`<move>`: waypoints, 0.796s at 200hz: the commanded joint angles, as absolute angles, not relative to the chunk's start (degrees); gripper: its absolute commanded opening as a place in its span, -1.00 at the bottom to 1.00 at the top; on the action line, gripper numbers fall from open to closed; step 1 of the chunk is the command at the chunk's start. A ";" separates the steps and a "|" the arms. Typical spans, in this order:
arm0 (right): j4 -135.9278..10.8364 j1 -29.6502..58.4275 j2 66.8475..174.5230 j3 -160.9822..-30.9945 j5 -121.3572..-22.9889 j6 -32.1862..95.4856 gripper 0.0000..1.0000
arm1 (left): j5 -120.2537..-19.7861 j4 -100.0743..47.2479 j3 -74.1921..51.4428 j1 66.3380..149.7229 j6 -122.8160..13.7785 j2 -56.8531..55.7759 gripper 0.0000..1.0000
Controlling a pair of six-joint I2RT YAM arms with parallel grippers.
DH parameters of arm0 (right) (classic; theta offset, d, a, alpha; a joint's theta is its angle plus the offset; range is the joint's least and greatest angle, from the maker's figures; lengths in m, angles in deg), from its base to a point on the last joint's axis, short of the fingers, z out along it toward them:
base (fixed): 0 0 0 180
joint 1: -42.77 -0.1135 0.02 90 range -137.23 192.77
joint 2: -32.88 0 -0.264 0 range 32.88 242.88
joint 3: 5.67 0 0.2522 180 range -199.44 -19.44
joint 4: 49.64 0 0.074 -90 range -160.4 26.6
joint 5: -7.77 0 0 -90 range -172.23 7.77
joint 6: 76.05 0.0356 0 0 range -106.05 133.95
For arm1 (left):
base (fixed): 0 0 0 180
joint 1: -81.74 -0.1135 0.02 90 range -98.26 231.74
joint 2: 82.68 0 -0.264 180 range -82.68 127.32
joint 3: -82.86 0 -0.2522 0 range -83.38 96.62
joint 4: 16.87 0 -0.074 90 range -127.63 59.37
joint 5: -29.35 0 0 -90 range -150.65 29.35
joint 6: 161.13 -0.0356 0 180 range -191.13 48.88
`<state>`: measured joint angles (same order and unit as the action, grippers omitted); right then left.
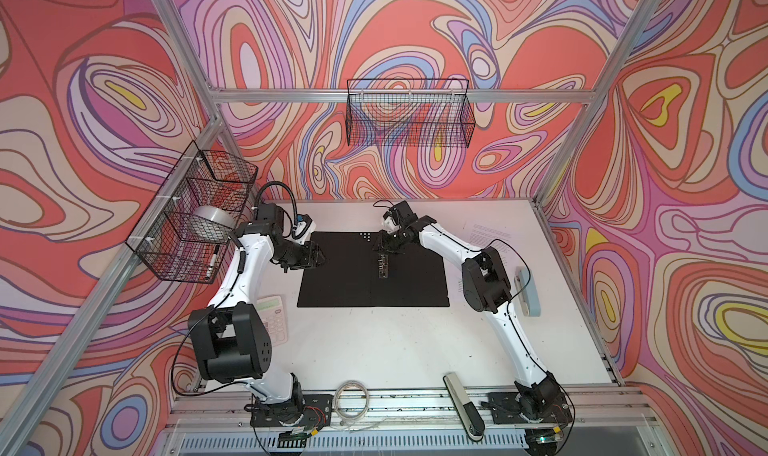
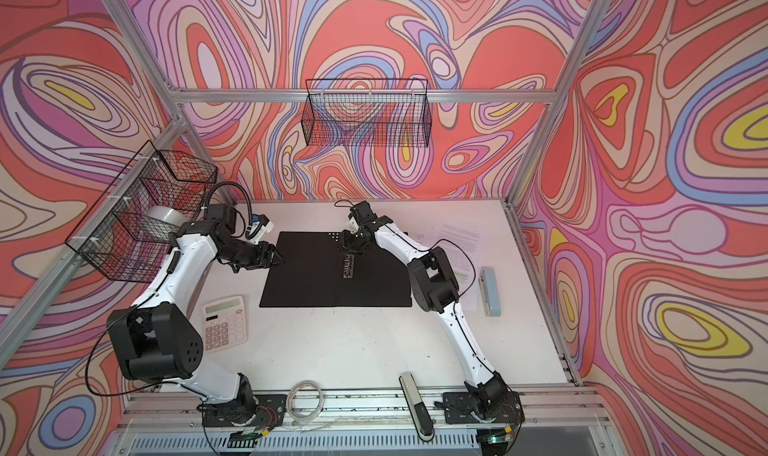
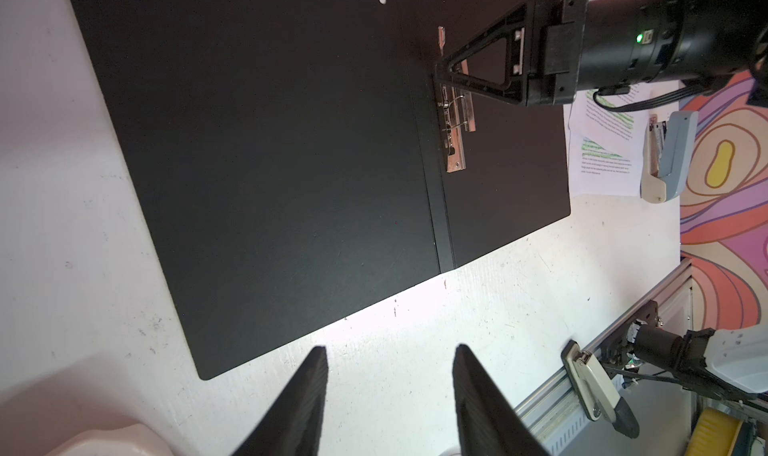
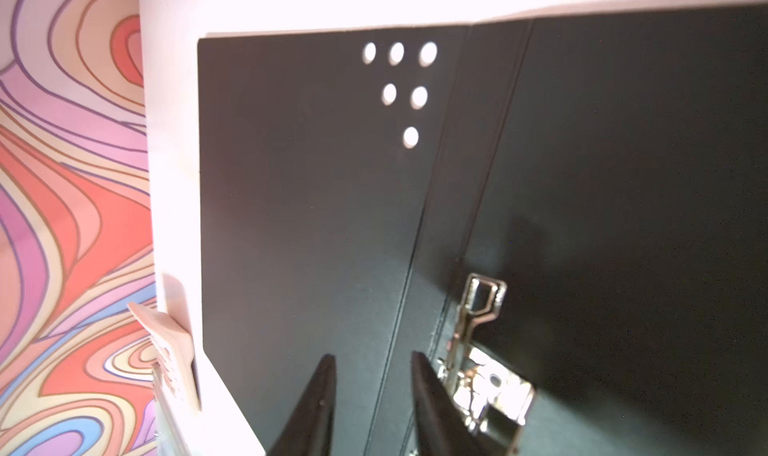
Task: Put the files into the folder
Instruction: 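Release the folder with the left gripper while the right gripper moves toward the papers, then lower the right gripper onto the edge of the highlighted paper stack beside the stapler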
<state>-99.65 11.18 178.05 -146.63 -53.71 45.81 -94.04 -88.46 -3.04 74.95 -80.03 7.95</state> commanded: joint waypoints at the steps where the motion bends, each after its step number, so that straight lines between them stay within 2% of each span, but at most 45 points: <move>1: -98.96 11.22 171.46 -146.06 -55.16 45.10 -0.22 | -94.02 -90.61 -0.61 75.25 -82.36 7.26 0.08; 45: -110.28 11.35 157.91 -138.80 -71.94 43.72 -0.05 | -94.64 -91.24 2.32 77.95 -82.65 5.16 0.12; 86: -116.75 14.07 142.31 -121.39 -84.62 46.65 0.15 | -93.54 -87.63 0.36 84.65 -81.13 2.97 0.13; 123: -114.94 24.51 129.04 -101.09 -84.87 51.14 0.28 | -93.45 -85.67 -0.52 90.45 -79.18 4.84 0.13; 159: -112.57 34.56 124.24 -90.60 -83.28 51.84 0.30 | -92.55 -83.58 -1.14 94.82 -77.69 6.13 0.14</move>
